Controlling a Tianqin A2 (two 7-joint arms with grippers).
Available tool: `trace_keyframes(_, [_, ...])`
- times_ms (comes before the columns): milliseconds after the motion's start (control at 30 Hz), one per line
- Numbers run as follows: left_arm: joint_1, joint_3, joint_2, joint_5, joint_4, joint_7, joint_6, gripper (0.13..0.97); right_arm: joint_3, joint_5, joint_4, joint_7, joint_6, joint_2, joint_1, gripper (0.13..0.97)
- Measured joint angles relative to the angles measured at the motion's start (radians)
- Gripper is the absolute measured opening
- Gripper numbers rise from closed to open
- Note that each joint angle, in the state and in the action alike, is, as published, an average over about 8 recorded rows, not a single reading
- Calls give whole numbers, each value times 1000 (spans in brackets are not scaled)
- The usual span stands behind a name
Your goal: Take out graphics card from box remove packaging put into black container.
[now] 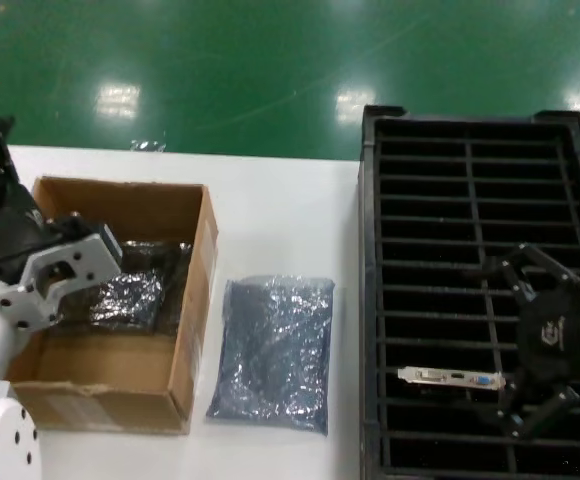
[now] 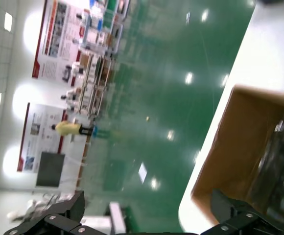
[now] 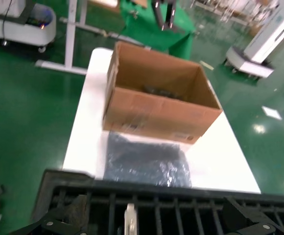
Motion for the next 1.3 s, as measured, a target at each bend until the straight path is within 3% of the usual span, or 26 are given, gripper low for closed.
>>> trace_keyframes(433, [51,38,-44,-300,65,31,-116,963,54,40,-7,-27,197,-90,-118,966])
trace_keyframes(1300, [162,120,-138,-944,208,101,-372,966,170,129,-22,-84,629,-284,-374,966])
